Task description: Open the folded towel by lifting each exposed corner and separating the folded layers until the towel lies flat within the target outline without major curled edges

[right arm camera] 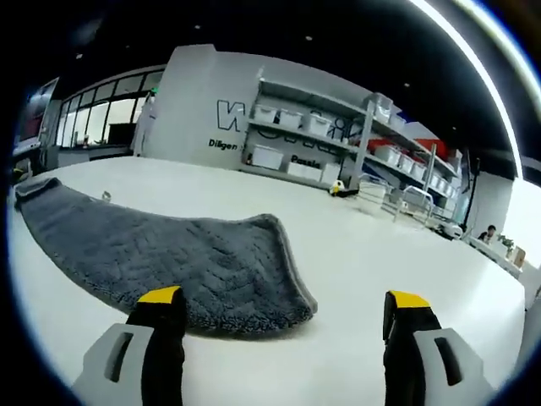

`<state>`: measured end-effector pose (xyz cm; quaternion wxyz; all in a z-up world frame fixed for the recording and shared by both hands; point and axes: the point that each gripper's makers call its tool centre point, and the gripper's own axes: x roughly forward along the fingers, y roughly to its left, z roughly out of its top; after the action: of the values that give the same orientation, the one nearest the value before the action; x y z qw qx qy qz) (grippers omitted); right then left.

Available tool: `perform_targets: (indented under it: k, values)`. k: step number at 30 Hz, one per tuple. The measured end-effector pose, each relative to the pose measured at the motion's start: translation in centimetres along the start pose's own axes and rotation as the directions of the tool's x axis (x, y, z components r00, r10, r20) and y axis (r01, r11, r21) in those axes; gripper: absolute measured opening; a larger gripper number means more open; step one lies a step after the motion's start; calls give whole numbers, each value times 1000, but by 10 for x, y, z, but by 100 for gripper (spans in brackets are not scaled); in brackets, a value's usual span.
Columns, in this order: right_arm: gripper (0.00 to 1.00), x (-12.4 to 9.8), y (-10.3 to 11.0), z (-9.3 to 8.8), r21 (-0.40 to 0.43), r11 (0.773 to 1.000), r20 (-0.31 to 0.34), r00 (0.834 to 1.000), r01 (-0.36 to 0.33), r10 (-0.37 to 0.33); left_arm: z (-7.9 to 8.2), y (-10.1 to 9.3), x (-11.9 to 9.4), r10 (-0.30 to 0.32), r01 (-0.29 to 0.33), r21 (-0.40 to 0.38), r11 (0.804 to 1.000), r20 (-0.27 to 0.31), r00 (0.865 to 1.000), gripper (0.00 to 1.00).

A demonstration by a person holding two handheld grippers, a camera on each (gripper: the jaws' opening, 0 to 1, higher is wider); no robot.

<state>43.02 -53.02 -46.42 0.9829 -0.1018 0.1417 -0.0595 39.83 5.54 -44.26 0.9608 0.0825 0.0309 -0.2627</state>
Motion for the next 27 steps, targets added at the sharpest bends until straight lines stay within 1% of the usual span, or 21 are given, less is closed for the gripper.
perform_targets:
  k: [5,8,12,15,19,22,27]
  values:
    - [99,-5,9,5,12,1000,34,999,-23,23,0,1,0,2,-2,-3,1000,2,1000,99]
    - [99,-11,18,6,26,998,48,998,-52,51,0,1,0,2,-2,-3,1000,2,1000,99]
    - [99,-18,28,8,12,998,64,996,-61,60,0,2,1,2,-2,-3,1000,-1,1000,99]
    - [99,-23,40,12,10,996,85,993,-86,85,0,4,1,3,-3,-3,1000,1,1000,99]
    - [99,-27,47,13,-1,996,84,992,-89,89,0,4,2,3,-3,-3,1000,0,1000,99]
    - [99,-34,53,18,-10,996,109,990,-86,87,-1,4,2,2,-2,-5,1000,-2,1000,99]
    - [99,-40,77,24,-19,990,135,981,-140,141,-1,4,2,0,0,-6,1000,-3,1000,99]
